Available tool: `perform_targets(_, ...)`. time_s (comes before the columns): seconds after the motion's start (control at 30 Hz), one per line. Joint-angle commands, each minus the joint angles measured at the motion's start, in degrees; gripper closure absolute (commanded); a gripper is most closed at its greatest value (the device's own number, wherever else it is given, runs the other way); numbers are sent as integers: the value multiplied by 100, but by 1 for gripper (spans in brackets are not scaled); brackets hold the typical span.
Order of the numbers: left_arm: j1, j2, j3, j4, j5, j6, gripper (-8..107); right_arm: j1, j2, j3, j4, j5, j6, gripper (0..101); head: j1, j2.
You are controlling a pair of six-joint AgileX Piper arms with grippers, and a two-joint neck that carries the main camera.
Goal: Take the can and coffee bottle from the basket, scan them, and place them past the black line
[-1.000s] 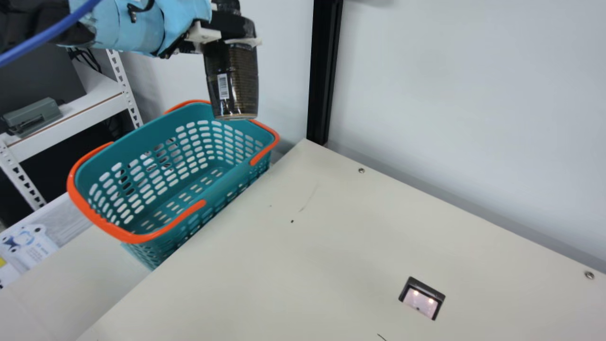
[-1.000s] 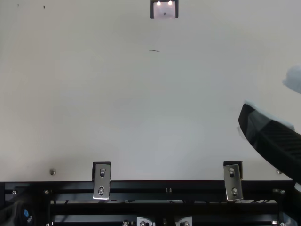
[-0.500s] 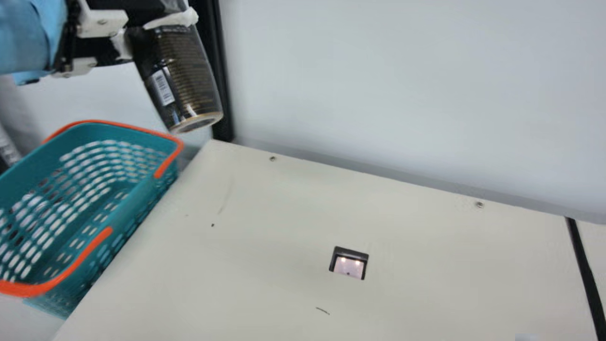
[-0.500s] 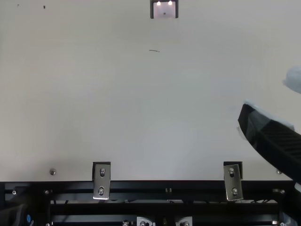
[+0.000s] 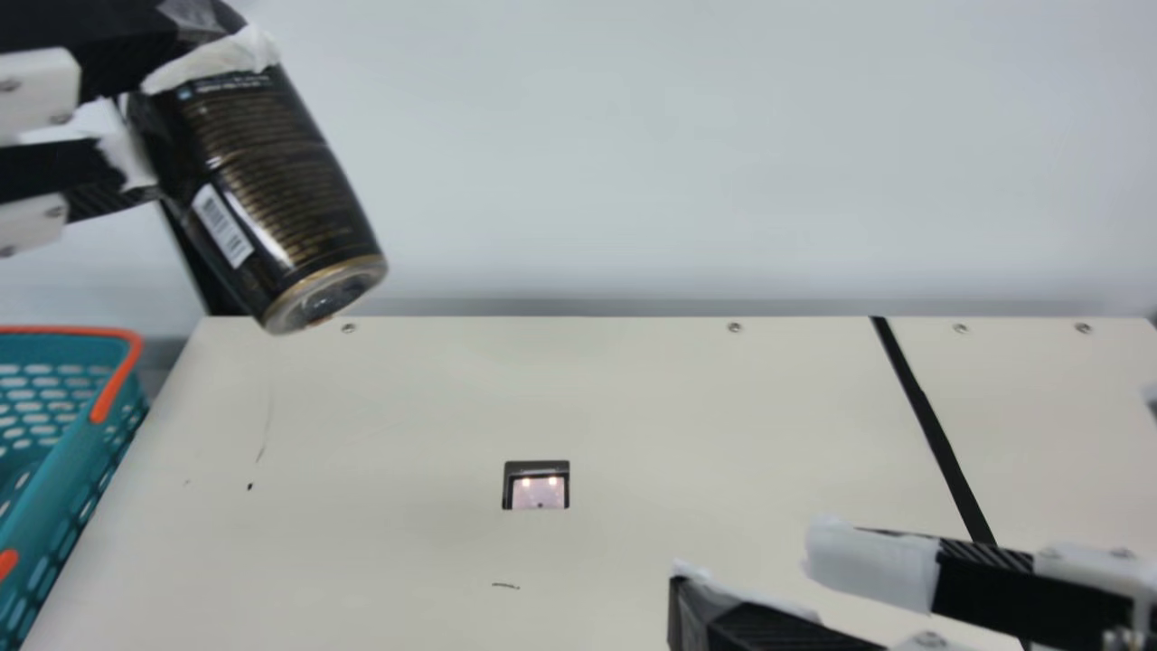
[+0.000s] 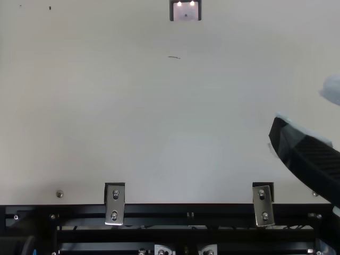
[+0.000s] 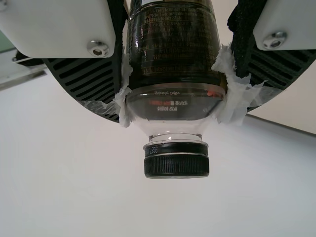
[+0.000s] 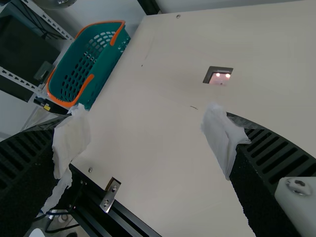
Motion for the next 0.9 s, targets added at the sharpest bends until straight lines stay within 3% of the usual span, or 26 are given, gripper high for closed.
perform_targets(0.0, -174, -7, 15, -108, 22, -62, 89, 0, 0, 0, 0, 0, 0, 0, -126, -233)
perform_targets(0.4, -749, -94, 166, -583, 0, -338, 89, 0, 0, 0, 0, 0, 0, 0, -227, -1598)
perform_targets(0.87, -1611, -374, 568, -1096, -596, -520, 89, 0, 0, 0, 0, 0, 0, 0, -227, -1598)
